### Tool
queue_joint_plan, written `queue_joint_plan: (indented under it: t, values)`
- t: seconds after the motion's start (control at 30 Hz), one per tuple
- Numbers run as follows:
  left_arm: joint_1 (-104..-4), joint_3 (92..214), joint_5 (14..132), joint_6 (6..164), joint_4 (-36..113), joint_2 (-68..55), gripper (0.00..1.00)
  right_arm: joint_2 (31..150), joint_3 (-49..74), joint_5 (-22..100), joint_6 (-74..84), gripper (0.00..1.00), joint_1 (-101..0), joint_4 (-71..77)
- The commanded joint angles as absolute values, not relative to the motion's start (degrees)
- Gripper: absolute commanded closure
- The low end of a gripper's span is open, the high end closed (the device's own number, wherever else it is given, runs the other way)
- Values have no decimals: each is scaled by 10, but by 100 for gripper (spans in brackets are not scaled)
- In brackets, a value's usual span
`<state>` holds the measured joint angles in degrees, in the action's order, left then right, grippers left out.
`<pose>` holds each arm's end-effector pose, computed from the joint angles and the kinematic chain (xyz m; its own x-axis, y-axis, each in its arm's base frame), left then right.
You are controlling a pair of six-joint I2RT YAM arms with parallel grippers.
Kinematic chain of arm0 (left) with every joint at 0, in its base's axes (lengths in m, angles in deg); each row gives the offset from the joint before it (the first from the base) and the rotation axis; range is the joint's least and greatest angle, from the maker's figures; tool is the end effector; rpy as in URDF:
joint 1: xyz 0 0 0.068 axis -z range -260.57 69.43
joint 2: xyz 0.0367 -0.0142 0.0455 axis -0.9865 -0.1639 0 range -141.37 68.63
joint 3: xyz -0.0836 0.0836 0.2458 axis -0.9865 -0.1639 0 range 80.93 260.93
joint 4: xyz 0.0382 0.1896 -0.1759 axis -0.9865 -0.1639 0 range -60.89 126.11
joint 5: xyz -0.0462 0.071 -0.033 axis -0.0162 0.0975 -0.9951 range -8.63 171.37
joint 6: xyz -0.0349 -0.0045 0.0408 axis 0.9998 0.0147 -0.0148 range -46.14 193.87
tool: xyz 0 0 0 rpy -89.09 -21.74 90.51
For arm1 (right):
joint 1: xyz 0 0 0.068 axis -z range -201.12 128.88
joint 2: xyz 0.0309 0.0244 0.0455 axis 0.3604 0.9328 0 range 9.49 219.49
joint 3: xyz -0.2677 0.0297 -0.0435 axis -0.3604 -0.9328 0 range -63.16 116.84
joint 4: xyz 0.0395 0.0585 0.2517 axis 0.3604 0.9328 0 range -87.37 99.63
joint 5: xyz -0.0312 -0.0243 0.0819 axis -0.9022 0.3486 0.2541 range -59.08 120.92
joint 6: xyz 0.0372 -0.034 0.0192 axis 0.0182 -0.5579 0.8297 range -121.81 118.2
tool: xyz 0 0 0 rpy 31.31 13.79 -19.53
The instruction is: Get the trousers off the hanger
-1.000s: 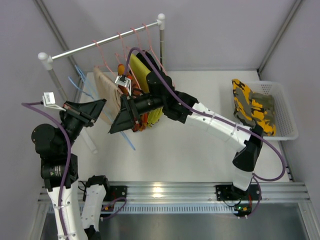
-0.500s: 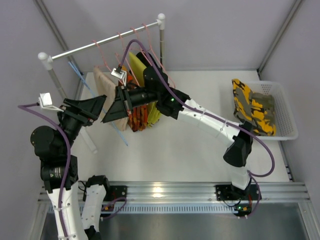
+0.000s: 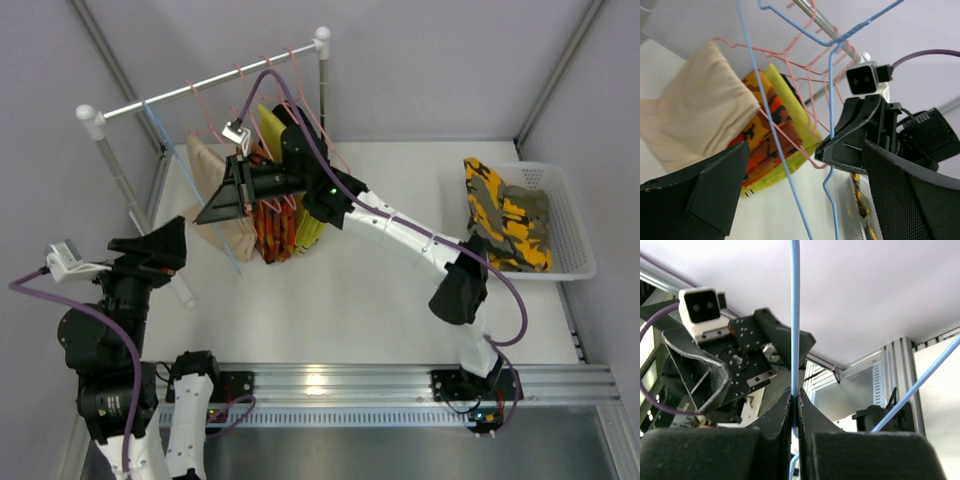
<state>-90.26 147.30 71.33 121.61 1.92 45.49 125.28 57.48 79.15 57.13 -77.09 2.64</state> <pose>0.0230 -0.0025 0.4459 0.1014 -0.7221 -0.6843 0.1172 0.6918 -0.7125 0.2418 0.4054 0.4399 -0.8048 -0.1721 -0.5681 -0.5400 -0.1853 0.8210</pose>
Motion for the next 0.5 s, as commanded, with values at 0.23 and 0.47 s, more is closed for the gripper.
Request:
queue_joint_plan:
  t: [0.23,0.47]
  values:
    - [-907,1486,840,1140,-56,482,1,1332,718,655,544,100,-751,62]
    - [-909,1475,836,1146,-50,481,1,1396,760,647,543,100,-744,35]
